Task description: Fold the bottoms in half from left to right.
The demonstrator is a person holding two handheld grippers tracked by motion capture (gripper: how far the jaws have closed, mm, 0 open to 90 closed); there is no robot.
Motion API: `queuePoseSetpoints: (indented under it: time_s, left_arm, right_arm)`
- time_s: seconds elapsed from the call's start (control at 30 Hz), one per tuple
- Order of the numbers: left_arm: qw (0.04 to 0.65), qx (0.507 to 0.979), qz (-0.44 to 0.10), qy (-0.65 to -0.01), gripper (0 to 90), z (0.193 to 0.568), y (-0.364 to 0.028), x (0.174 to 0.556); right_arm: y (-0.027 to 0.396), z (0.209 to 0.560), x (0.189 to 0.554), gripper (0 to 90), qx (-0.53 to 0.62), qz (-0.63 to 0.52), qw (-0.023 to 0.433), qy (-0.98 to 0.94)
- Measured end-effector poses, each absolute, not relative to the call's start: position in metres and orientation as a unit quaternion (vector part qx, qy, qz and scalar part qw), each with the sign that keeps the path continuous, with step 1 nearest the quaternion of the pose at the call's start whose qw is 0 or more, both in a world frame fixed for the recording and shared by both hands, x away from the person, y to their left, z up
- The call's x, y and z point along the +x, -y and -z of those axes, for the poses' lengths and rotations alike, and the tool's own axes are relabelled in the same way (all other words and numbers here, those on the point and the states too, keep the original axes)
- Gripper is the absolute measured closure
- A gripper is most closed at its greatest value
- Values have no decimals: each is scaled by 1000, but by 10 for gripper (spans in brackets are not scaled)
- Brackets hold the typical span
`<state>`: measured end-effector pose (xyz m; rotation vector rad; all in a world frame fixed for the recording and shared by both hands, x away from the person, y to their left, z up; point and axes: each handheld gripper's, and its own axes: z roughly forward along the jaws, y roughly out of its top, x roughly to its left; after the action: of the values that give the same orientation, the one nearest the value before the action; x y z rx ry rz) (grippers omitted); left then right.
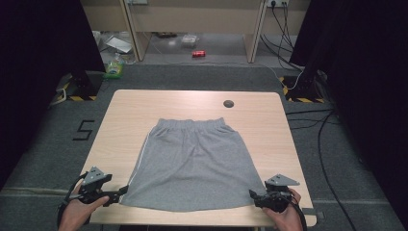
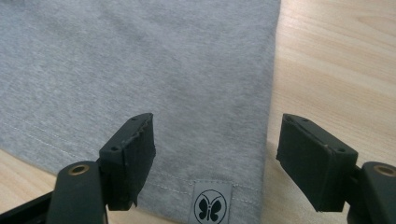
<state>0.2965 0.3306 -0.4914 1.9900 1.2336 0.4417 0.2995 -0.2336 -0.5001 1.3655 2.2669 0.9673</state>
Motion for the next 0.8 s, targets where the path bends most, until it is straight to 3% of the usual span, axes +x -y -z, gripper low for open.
queuePoseSetpoints:
  time_s: [0.43,0.8]
  left_arm:
    - [377,773,-171,-480,169,485,-328,327]
    - [385,773,-168,-476,184,474,-310,377]
  right_arm:
    - [233,500,300,279,475,-340,162,-795]
    - [234,500,300,280,480,-341,161,-792]
